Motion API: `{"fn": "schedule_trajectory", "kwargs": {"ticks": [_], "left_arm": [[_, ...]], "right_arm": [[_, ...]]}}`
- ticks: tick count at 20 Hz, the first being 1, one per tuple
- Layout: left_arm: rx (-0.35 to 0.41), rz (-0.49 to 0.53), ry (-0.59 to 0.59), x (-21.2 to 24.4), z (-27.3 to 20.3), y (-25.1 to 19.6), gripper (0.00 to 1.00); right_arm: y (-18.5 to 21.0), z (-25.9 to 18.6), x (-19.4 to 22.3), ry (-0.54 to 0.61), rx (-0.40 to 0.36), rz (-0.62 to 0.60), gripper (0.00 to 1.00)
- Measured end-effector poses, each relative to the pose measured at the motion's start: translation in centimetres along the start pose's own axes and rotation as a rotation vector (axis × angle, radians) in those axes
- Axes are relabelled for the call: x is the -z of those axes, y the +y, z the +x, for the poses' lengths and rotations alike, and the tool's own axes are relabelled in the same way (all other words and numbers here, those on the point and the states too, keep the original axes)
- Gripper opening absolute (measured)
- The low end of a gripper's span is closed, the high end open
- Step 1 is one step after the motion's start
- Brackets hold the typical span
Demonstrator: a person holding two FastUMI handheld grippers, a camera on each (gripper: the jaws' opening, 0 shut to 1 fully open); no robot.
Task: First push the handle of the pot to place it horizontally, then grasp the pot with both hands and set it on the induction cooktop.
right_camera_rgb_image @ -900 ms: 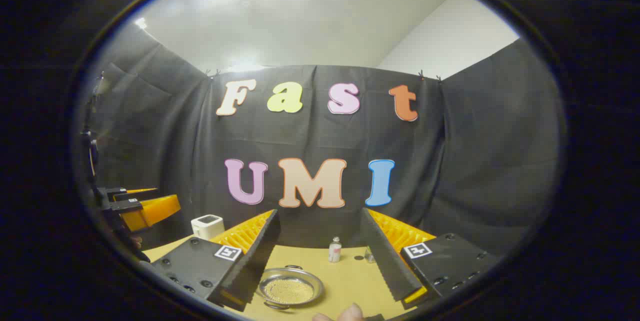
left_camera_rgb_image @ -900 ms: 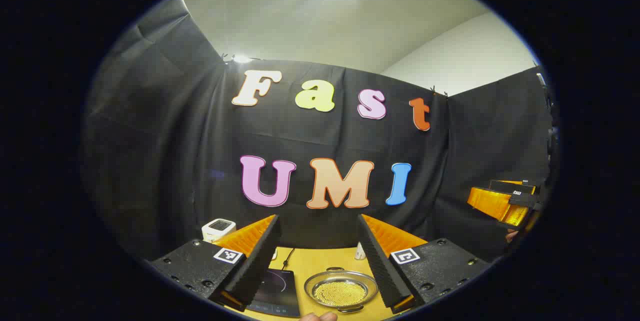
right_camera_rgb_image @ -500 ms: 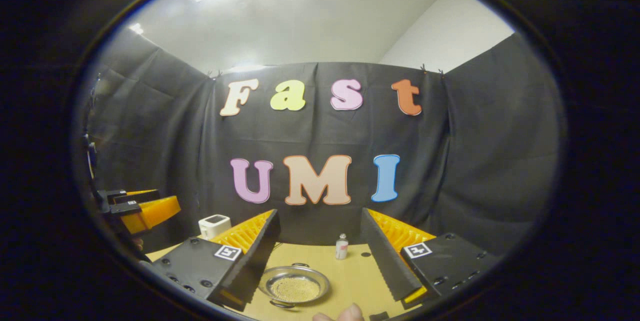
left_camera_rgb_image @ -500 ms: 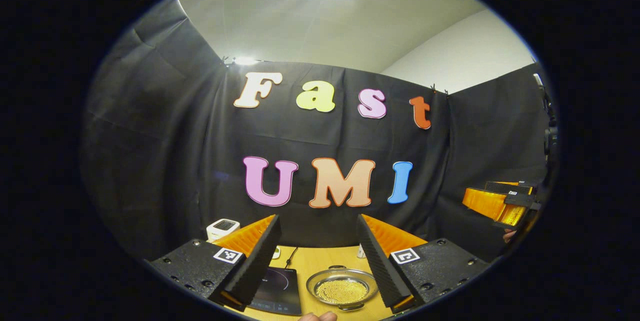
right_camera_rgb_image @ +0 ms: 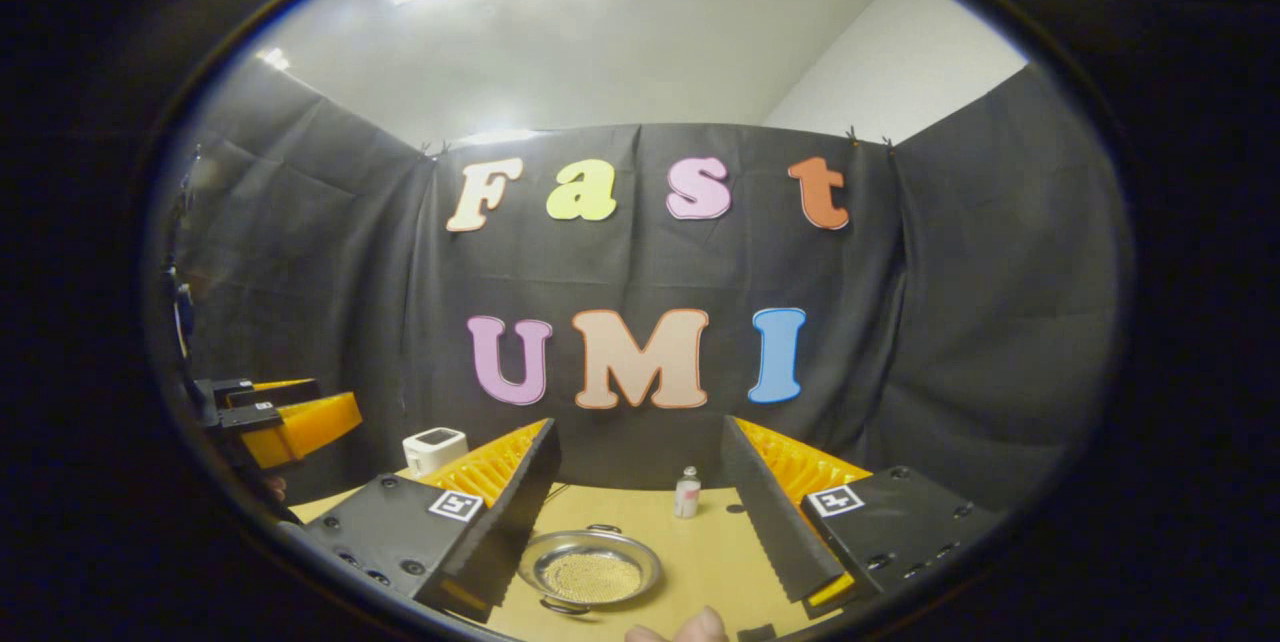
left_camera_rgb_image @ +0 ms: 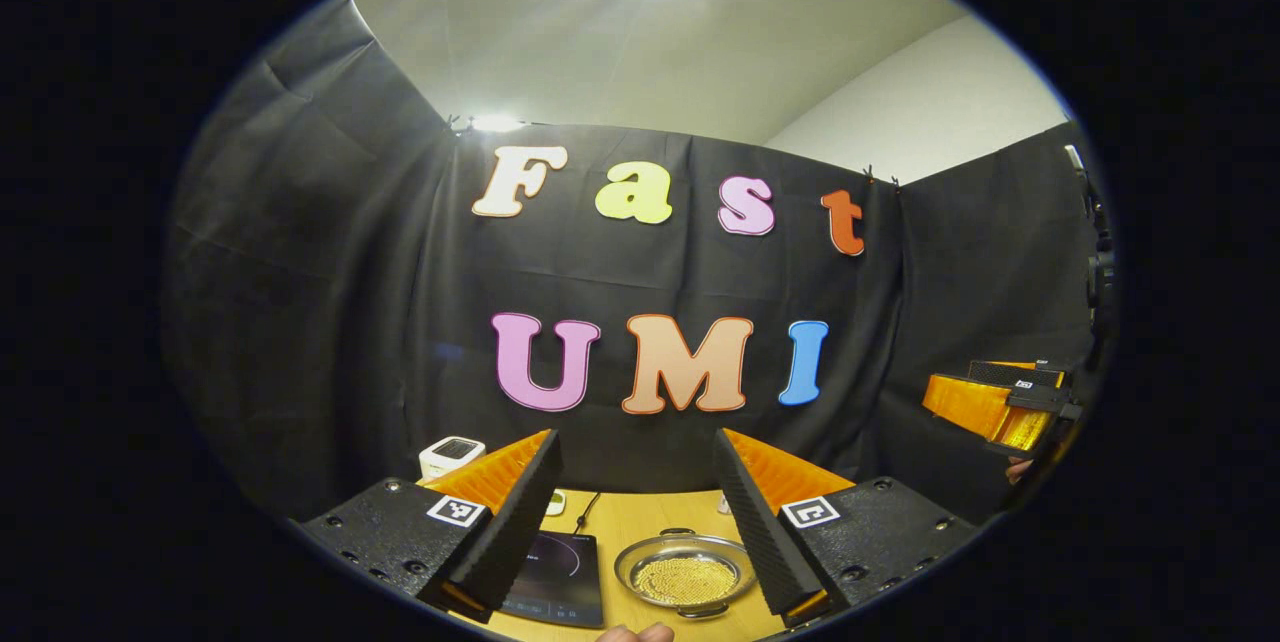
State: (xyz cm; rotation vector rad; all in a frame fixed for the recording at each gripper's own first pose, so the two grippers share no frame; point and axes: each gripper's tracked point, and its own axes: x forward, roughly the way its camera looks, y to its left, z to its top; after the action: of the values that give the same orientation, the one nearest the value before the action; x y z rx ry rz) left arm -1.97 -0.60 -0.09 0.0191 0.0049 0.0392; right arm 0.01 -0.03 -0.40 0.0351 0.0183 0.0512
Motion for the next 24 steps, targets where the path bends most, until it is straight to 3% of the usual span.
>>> {"fn": "schedule_trajectory", "kwargs": {"ticks": [6, 17, 19, 21, 23, 24], "left_arm": [[0.001, 0.009, 0.002, 0.2, 0.0, 0.1, 0.92], [-0.015, 0.006, 0.018, 1.2, 0.1, 3.9, 0.92], [-0.016, 0.012, 0.017, 1.1, 0.3, 4.5, 0.92], [-0.013, 0.016, 0.023, 1.4, 0.4, 4.9, 0.92], [-0.004, 0.016, 0.027, 1.5, 0.4, 5.0, 0.87], [-0.001, 0.013, 0.026, 1.5, 0.6, 4.9, 0.92]], "right_arm": [[0.3, 0.1, 0.6, 0.016, -0.005, 0.003, 0.97], [5.0, 1.8, 3.3, 0.077, -0.039, -0.023, 0.96], [6.0, 2.2, 3.8, 0.085, -0.041, -0.033, 0.6], [6.8, 2.8, 4.6, 0.095, -0.029, -0.057, 0.63], [6.3, 3.0, 4.3, 0.079, -0.008, -0.076, 0.34], [6.6, 3.2, 4.6, 0.084, -0.006, -0.078, 0.24]]}}
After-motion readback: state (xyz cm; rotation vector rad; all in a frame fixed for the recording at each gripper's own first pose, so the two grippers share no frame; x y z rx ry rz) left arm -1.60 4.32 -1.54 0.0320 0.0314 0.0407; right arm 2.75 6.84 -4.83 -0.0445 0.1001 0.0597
